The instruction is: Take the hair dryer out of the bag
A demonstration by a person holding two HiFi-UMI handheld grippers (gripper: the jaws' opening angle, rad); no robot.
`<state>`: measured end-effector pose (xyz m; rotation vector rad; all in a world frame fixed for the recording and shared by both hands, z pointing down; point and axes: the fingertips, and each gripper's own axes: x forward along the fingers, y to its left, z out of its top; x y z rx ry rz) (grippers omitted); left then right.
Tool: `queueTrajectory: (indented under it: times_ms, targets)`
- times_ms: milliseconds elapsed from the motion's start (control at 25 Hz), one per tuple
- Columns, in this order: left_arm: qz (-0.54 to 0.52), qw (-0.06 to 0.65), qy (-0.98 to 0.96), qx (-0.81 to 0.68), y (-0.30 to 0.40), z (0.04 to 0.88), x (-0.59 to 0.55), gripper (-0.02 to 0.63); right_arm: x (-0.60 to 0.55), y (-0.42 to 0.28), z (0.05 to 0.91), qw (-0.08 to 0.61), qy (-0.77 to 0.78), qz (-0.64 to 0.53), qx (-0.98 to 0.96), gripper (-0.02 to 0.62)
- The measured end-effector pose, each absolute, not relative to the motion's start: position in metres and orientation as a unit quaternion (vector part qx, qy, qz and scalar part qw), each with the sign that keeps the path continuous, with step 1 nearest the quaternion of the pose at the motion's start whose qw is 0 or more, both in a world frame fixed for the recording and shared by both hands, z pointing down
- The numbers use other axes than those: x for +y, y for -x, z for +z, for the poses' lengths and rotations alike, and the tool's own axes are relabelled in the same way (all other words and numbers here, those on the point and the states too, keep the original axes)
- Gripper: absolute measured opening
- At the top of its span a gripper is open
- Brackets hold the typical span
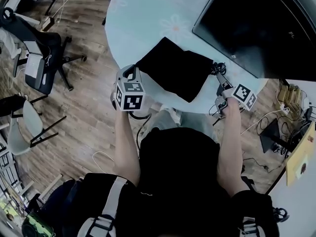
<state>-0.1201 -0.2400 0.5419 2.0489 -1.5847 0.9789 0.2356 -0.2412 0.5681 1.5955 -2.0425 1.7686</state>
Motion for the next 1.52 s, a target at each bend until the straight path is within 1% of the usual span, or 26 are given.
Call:
queueTrajectory:
  times_ms: [80,320,880,1040,1160,1360,1440,1520]
  targets:
    - [0.347,0.184,-0.724,-0.567,0.123,0.543,-0.24,0.025,-0.242,-0.234,0.567,-0.006,-0.507,0.561,-0.655,0.034]
    - [0.336,0.193,-0.718,-0.578,0.135,0.542,-0.243,0.026,-0.246,-0.235,0.556,-0.021,-0.521,0.539,-0.662,0.032]
    - [0.325,0.181,-0.728,-0.576,0.148,0.542,-0.239,0.026,-0.239,-0.251,0.508,-0.046,-0.548,0.478,-0.685,0.032]
    - [0.334,0.177,-0.697,-0.61,0.173,0.539,-0.237,0.023,-0.235,-0.266,0.494,-0.059,-0.56,0.461,-0.686,0.034]
    - [0.323,0.187,-0.696,-0.614,0.191,0.536,-0.238,0.023,-0.232,-0.281,0.488,-0.048,-0.57,0.451,-0.685,0.034]
    - [0.339,0.179,-0.677,-0.628,0.185,0.544,-0.238,0.023,-0.232,-0.27,0.498,-0.036,-0.569,0.464,-0.678,0.032]
    - [0.343,0.178,-0.672,-0.631,0.187,0.546,-0.236,0.026,-0.231,-0.266,0.504,-0.019,-0.571,0.465,-0.677,0.032]
    - [0.338,0.183,-0.673,-0.632,0.191,0.546,-0.235,0.051,-0.229,-0.265,0.505,0.009,-0.572,0.453,-0.684,0.032]
